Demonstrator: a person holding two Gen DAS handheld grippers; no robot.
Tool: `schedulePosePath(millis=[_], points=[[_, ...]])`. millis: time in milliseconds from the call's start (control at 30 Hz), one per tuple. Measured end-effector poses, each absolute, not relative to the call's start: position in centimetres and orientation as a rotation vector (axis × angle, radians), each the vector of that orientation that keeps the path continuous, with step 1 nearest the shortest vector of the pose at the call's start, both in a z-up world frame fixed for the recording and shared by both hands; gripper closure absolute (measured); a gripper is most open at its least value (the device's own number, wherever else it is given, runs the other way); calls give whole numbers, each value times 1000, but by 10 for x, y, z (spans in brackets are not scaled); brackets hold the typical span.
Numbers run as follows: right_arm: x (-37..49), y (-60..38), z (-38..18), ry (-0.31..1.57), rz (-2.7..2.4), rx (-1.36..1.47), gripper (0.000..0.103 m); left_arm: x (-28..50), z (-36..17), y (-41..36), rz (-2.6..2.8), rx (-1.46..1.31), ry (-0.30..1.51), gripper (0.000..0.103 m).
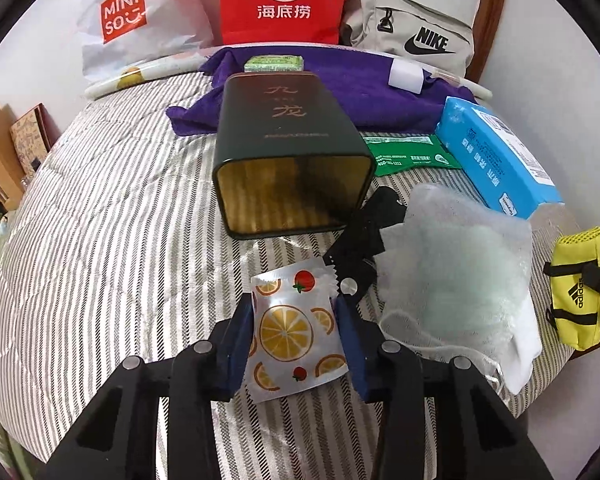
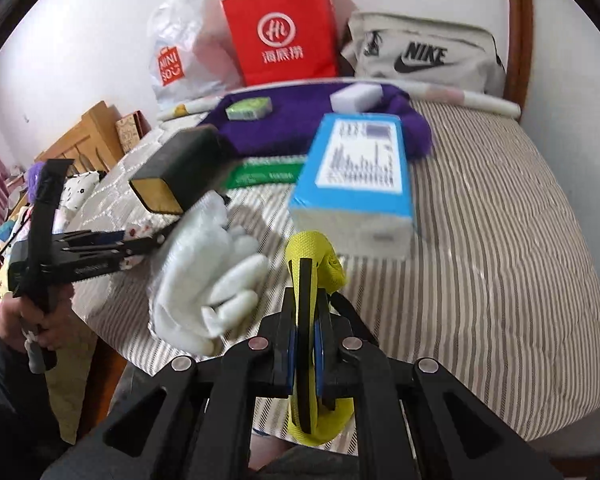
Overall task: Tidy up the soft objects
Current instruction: 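Carry the yellow pouch and orange-print packet onto the purple towel and release both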
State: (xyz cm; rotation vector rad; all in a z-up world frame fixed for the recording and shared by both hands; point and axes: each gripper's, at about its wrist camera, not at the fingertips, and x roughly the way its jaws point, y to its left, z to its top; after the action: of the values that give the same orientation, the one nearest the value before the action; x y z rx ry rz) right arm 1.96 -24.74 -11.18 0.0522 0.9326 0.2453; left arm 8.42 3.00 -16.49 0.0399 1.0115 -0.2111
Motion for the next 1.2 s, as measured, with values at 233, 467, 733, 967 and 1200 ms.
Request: schedulePosePath(millis=[233, 467, 733, 967, 1200], points=[[15, -252, -110, 926, 245, 59, 96, 79, -157, 42, -247, -61, 992, 75], [13, -255, -109, 941, 239, 77, 96, 80, -155, 48, -258, -115, 995, 77], [19, -255, -98, 933, 238, 68, 96, 79, -141, 54, -263, -141, 971, 79], [27, -256, -82, 915, 242, 64, 96, 84, -126, 56, -255, -140, 957, 79], [40, -257, -68, 888, 252, 64, 96, 96, -112, 56, -246, -130, 937, 79]])
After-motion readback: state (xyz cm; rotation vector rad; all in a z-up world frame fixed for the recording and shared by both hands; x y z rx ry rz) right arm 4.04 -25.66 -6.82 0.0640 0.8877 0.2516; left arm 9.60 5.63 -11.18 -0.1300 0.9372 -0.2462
